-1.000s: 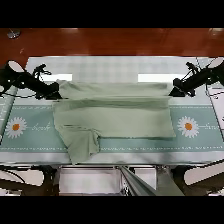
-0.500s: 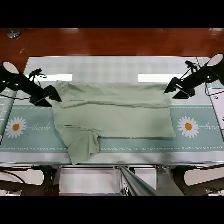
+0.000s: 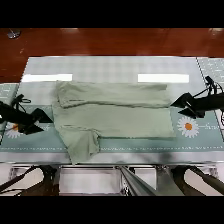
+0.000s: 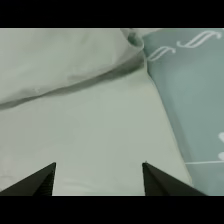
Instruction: Fold the shirts.
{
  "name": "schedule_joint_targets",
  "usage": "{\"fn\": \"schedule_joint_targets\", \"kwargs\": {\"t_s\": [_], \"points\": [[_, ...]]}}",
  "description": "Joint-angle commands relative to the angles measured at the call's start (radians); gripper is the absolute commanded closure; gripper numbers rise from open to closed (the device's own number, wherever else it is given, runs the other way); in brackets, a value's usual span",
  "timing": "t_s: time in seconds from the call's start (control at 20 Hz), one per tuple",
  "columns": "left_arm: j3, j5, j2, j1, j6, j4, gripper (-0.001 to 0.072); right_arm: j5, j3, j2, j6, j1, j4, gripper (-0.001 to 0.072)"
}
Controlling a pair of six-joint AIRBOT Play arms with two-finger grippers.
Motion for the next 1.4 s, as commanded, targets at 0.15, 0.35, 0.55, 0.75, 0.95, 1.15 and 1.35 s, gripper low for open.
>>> {"fn": "schedule_joint_targets", "kwargs": {"t_s": [0.15,0.35,0.55,0.75,0.95,1.15,1.35], "points": [[-0.347,0.143,0.144,0.018,0.12,-0.267,0.0002,0.015,-0.13,0.158,-0.034,-0.009,-0.003,0.0086],[-0.441,0.244,0.145,-0.066,0.227,-0.409,0.0004,0.021,-0.13,0.172,-0.018,-0.009,-0.003,0.0086],[-0.444,0.283,0.146,-0.152,0.325,-0.522,0.068,0.059,-0.13,0.172,0.029,-0.031,-0.126,0.0087],[-0.407,0.266,0.146,-0.15,0.354,-0.524,0.0685,0.148,-0.179,0.172,0.064,-0.1,-0.298,0.0087],[-0.386,0.269,0.146,-0.15,0.354,-0.539,0.0685,0.095,-0.342,0.171,0.025,-0.096,-0.201,0.0087],[-0.386,0.274,0.146,-0.15,0.362,-0.543,0.0685,-0.019,-0.36,0.115,-0.001,-0.095,-0.119,0.0088],[-0.386,0.273,0.146,-0.15,0.36,-0.543,0.0685,-0.077,-0.358,-0.016,-0.111,-0.095,0.051,0.0091]]}}
